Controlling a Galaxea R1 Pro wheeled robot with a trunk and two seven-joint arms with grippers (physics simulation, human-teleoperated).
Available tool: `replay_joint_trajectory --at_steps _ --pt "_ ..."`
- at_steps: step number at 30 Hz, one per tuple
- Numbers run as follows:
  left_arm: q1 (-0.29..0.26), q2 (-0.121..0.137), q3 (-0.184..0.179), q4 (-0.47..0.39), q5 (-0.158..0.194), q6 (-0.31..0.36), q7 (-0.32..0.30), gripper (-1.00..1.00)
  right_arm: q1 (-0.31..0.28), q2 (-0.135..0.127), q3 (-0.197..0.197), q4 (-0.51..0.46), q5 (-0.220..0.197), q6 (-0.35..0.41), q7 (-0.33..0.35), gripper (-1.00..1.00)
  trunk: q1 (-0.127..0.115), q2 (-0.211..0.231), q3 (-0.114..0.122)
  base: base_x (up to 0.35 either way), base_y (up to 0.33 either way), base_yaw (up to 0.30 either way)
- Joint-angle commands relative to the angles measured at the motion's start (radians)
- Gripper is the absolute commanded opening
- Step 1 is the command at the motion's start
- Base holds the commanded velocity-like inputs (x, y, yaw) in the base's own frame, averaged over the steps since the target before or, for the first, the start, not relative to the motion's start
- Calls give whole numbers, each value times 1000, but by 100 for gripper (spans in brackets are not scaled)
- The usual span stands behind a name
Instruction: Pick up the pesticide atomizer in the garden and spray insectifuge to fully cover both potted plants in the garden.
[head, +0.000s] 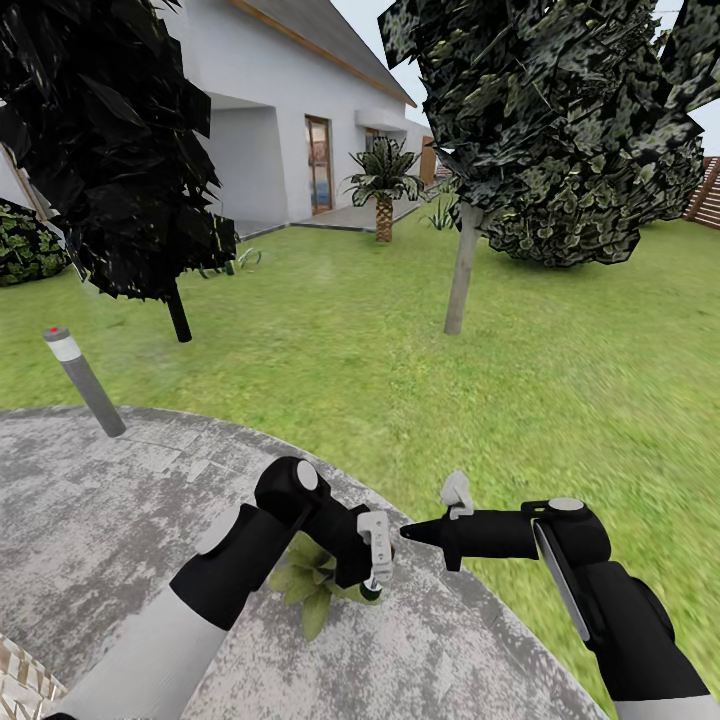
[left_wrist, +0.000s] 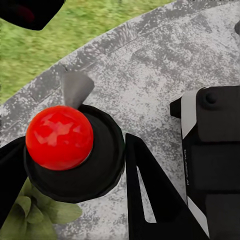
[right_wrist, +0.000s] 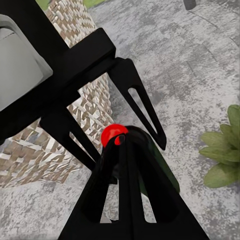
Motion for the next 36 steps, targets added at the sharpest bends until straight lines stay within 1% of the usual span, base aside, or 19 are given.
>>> replay_joint_trajectory --at_steps 1,12,16,21,36 --pt "-1 0 0 -1 -7 10 -8 -100 -1 0 0 -1 8 6 7 -100 0 -1 -1 0 0 0" --pt "-1 -2 0 -3 -7 11 -8 -100 -1 0 0 -1 8 6 7 -100 0 -1 -1 0 0 0" --pt "-1 -11 0 -3 -7 11 -8 -100 -1 -1 0 -1 8 6 7 -100 0 -1 -1 0 0 0" --pt "-1 -15 0 -3 -7 11 -8 -100 -1 -1 -1 -1 6 6 7 -100 0 -1 -1 0 0 0" --pt "-16 -16 0 -4 -6 11 -8 -100 -1 -1 -1 -1 7 6 6 -100 0 -1 -1 0 0 0"
